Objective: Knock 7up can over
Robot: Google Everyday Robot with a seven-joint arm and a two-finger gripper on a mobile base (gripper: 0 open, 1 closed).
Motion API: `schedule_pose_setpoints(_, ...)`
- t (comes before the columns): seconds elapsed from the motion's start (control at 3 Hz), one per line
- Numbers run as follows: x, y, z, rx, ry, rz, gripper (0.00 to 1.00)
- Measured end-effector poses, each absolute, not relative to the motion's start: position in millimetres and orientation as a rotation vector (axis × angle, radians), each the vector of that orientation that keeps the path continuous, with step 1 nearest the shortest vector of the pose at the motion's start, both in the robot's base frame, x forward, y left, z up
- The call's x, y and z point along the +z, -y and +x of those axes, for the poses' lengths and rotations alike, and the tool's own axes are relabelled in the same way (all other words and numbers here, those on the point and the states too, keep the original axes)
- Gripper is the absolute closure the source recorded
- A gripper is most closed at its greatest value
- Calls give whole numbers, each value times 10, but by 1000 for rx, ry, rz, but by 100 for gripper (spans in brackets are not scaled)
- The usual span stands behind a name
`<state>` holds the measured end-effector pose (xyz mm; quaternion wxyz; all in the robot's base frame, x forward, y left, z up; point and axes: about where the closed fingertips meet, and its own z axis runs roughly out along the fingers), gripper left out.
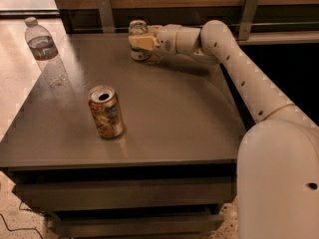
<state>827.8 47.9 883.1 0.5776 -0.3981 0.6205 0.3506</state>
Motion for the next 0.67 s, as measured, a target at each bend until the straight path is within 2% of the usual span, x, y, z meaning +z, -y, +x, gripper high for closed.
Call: schedule_pose_setpoints(0.67, 8911, -397, 8191, 765, -1508, -967, 100)
